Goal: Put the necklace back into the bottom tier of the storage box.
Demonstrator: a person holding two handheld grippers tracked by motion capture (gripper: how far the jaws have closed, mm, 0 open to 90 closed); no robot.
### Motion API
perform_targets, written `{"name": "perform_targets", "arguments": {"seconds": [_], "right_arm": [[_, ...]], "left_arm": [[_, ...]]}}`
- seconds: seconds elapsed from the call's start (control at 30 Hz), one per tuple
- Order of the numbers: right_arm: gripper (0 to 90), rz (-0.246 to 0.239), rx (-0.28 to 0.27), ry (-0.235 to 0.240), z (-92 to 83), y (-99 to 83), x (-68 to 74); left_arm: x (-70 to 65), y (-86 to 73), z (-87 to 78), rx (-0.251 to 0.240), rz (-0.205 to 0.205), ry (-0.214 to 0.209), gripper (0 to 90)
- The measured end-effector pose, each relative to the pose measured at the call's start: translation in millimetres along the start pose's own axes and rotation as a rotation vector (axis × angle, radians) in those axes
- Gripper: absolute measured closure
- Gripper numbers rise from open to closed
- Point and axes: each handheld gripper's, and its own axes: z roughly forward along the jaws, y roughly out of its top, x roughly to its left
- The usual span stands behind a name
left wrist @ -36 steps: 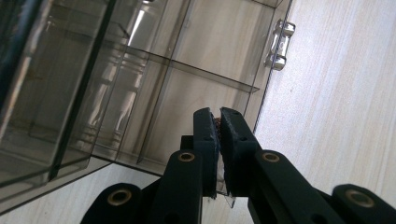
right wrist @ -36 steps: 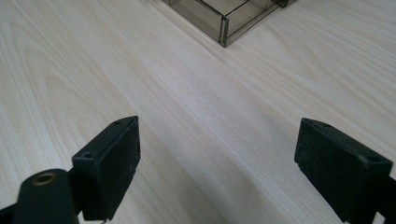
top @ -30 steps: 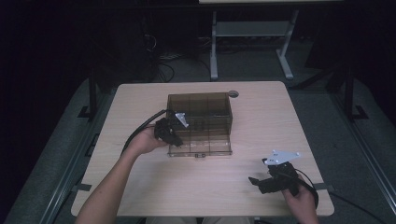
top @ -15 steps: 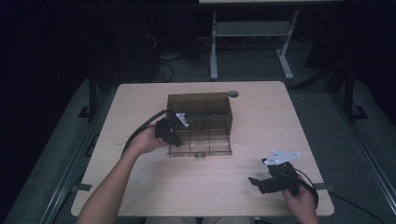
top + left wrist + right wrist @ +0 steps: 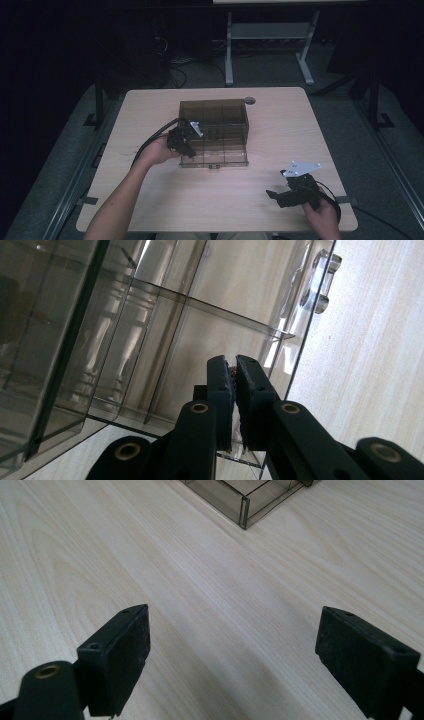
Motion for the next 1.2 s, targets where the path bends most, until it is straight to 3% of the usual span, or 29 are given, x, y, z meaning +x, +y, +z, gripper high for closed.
{"name": "perform_targets", "arguments": {"seconds": [0.67,1.2], "right_arm": [[13.7,-0.001,-0.001,0.000,-0.2,0.0,0.2],[13.8,0.008,0.004,0.003,2.0,-1.8,-1.7]], "left_arm": [[0.2,-6.1,-2.6,0.004,-0.004,-0.001,77.7],[-1.1,-8.5,-11.9,-0.049,-0.014,0.008,71.6]]}}
